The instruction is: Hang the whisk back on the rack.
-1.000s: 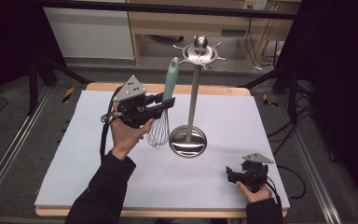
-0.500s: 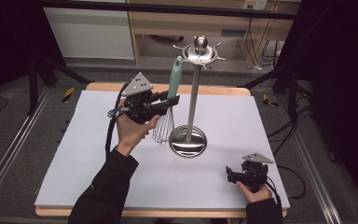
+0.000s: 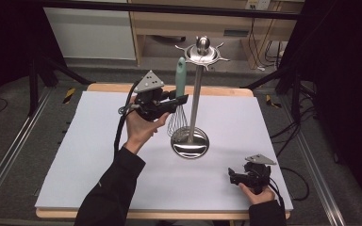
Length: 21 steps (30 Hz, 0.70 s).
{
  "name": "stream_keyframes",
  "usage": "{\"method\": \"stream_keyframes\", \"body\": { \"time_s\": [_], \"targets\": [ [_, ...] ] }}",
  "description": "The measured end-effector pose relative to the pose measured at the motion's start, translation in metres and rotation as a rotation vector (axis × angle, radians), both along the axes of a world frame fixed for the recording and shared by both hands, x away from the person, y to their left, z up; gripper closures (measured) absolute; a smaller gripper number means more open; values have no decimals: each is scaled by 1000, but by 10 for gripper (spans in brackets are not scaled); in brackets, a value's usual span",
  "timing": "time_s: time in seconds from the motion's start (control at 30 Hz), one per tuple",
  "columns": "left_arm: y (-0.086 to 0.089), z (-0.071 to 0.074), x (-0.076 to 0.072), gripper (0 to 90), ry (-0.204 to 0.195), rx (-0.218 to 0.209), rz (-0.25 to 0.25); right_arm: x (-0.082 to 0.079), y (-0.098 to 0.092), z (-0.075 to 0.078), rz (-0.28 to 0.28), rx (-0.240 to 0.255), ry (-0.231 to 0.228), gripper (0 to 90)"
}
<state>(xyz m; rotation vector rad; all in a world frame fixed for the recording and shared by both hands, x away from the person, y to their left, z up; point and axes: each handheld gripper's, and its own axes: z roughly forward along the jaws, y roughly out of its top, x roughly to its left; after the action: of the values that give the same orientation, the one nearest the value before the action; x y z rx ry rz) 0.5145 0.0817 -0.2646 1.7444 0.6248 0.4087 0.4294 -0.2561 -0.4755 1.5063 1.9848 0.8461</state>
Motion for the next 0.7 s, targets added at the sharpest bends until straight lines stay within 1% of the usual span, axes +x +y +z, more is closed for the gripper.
{"method": "stream_keyframes", "body": {
  "time_s": [0.2,0.27,0.43,0.57,0.63,0.7],
  "targets": [
    [1,1,1,685,-4,14,1,0,0,0,5,-2,1,72],
    [0,1,1,684,-7,21,7,1,0,0,5,-2,1,72],
    [-3,0,0,682,-19,20,26,0,0,0,4,-3,-2,72],
    [-6,-1,-1,680,-35,29,49,0,0,0,1,1,0,72],
    [-7,-2,0,679,-37,28,50,0,0,0,2,3,0,72],
    [-8,-2,-1,676,-47,38,60,0,0,0,2,2,0,72]
  ]
}}
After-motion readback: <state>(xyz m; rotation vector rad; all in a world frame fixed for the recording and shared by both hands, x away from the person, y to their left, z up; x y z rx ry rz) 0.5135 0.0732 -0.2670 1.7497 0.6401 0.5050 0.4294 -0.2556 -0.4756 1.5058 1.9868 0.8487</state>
